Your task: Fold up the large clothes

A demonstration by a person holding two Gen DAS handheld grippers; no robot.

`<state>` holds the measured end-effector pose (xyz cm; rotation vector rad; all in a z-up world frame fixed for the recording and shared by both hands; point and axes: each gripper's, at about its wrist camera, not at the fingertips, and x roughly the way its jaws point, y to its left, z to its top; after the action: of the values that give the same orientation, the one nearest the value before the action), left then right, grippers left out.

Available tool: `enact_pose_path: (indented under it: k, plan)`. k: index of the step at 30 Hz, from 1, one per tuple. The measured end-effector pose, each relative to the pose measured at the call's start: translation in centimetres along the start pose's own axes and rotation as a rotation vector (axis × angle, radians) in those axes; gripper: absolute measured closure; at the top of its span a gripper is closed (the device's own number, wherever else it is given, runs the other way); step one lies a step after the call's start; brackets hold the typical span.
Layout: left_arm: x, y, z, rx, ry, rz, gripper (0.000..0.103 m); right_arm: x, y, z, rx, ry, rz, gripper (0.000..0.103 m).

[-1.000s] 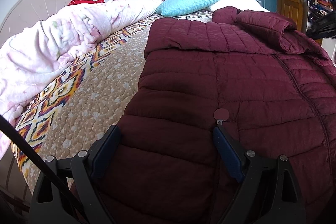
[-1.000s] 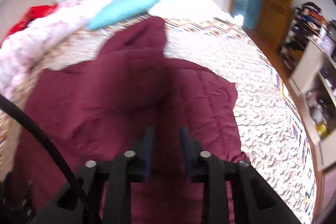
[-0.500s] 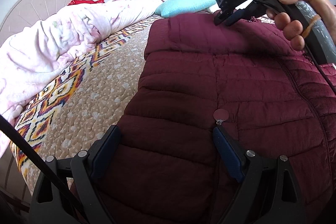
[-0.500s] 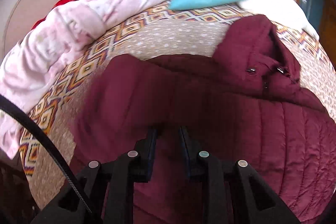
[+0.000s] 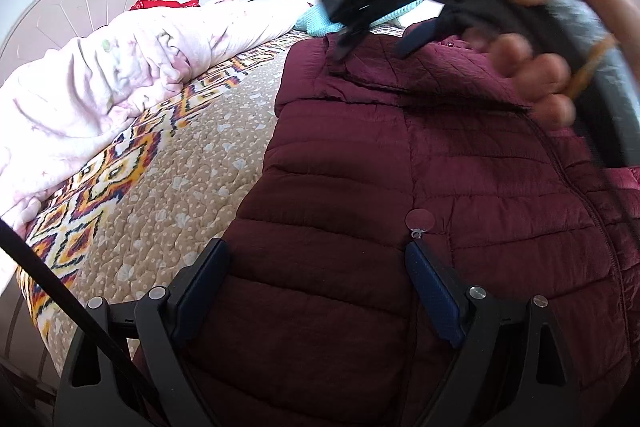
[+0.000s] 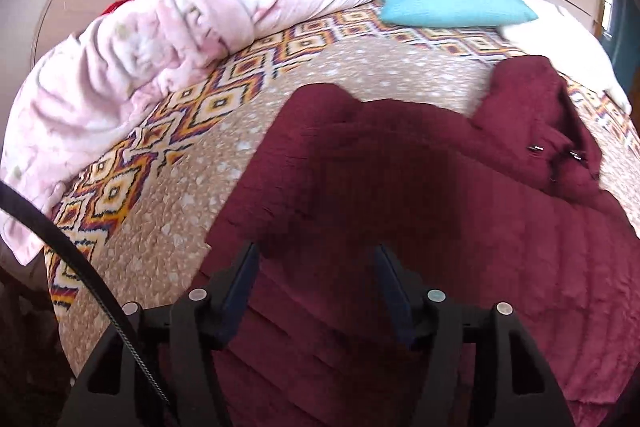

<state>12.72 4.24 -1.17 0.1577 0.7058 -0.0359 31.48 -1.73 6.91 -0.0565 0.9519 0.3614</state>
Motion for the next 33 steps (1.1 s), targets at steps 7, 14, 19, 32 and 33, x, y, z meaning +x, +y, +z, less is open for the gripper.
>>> enact_pose_path:
  k: [7,14,19,32,33]
  plan:
    - [-0.2,0.3,0.0,-0.024,-0.017,-0.024,0.014,2.8,2.8,0.9,-0.089,0.068,-0.084,0.090]
    - [-0.3,0.4,0.0,-0.034,-0.024,-0.030,0.014,3.8,3.9,2.9,-0.061,0.040,-0.064,0.091]
    - [-0.4,0.2,-0.1,-0.029,-0.022,-0.019,0.014,4.9,4.2,3.2,-0.038,0.046,-0.021,0.084]
    - [0.0,-0.4,-0.1,0.008,-0.008,0.044,0.014,-11.1,-4.4,-7.2,0.074,-0.063,-0.097,0.036]
    - [0.0,-0.4,-0.1,0.013,-0.007,0.050,0.014,-12.5,-6.5,-9.6,0.109,-0.050,-0.144,0.036]
